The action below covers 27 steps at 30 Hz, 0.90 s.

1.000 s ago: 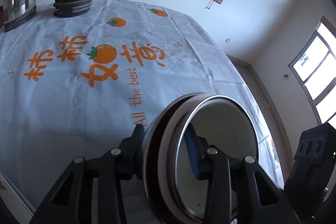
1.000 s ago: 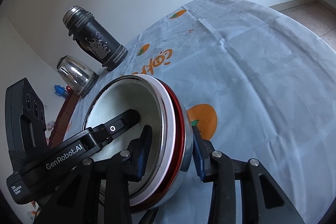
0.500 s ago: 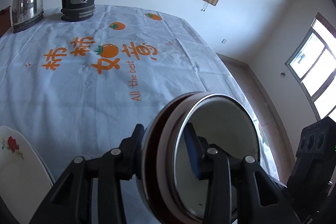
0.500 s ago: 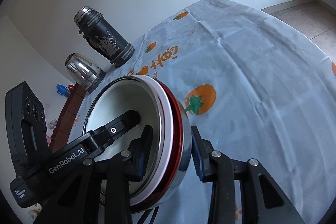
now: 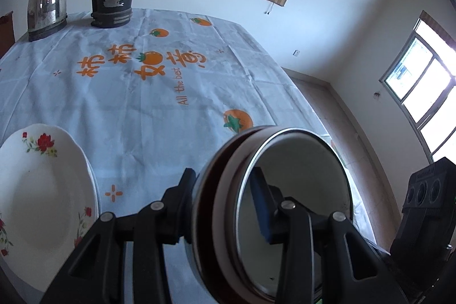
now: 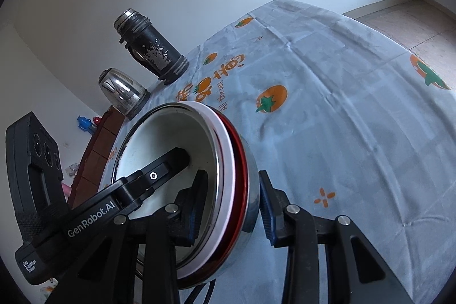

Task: Organize plates and bowls
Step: 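Carry the bowl stack over the white floral plate stack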

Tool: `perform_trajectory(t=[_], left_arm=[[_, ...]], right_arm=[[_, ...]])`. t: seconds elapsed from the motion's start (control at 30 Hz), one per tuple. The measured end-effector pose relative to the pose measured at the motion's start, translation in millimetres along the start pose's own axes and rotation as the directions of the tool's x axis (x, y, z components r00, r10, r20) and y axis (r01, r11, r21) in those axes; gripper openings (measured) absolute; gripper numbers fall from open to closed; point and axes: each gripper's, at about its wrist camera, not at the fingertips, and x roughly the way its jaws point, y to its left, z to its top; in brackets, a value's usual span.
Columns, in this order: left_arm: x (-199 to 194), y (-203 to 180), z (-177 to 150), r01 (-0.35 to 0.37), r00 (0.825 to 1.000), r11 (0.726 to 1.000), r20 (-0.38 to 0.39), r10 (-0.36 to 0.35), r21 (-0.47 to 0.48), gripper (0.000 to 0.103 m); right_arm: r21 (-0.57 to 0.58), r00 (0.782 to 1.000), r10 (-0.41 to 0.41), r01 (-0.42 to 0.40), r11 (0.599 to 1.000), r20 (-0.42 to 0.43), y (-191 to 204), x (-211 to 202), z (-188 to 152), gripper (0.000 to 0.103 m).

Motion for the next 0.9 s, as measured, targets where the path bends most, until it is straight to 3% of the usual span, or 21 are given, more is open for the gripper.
perform_trajectory(t=[0.4,0.9], left_arm=[[-32,19,-37,0.006,1.0,1.0,-0.009,-0.007,-0.017,0.038],[-68,83,-30,-0.035,0.998,0.995,0.049,0.04,-0.093,0.038]], right_arm=[[-0.01,1.0,-0.014,0.014,1.0,-0.018,21,-15,-43,0.038],[-0.101,0.998,0.031,-0.037,0.994,-0.056,89,14,-50,0.038]])
